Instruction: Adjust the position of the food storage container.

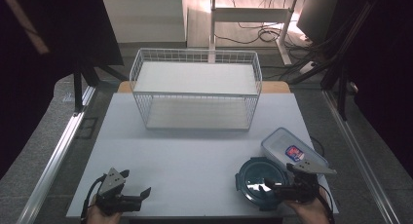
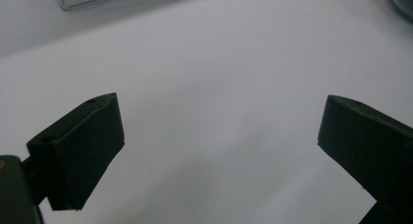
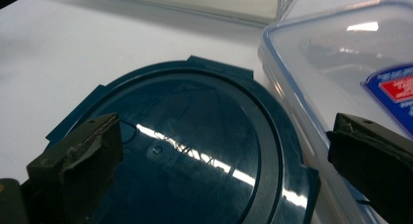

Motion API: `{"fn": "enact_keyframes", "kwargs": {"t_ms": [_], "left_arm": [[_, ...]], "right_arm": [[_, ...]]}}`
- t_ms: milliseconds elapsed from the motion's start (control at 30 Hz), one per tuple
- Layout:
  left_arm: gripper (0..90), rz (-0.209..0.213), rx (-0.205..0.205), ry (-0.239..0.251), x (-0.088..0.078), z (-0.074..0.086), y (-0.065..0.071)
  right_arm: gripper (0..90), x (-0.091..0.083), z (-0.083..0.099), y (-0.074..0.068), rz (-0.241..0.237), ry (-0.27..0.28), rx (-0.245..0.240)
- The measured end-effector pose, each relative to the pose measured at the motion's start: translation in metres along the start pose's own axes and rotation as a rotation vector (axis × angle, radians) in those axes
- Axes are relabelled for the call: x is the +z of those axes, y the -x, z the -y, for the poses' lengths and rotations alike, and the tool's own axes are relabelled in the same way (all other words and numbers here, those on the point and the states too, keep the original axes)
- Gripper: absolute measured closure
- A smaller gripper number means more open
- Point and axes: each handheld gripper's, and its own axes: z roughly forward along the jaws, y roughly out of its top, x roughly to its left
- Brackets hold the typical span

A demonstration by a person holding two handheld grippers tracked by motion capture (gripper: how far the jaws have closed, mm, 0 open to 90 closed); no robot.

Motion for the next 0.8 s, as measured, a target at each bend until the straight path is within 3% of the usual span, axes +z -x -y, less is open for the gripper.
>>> {"fn": "enact_keyframes", "kwargs": {"t_ms": [133,167,433,633,700,800], "left_arm": [[3.1,0.013,0.011,-0.021,0.003,0.002,0.001],[3.2,0.022,0.013,-0.026,0.005,0.002,0.003],[3.2,0.020,0.024,-0.048,0.008,0.003,0.004],[3.4,0.022,0.002,-0.029,0.006,0.004,0.001],[3.9,0.026,0.004,-0.036,0.007,0.004,0.001],[4.2,0.037,0.015,-0.039,0.008,0.003,0.003]], "right_arm": [[10.7,-0.003,0.000,0.002,-0.014,0.004,0.019],[16.0,-0.004,-0.001,0.002,-0.021,0.009,0.014],[33.0,-0.011,-0.001,0.004,-0.001,0.005,-0.029],[69.5,-0.025,0.007,0.006,0.032,-0.013,-0.049],[83.7,-0.032,0.013,0.005,0.070,-0.034,-0.050],[88.9,-0.036,0.018,0.006,0.089,-0.030,-0.040]]}}
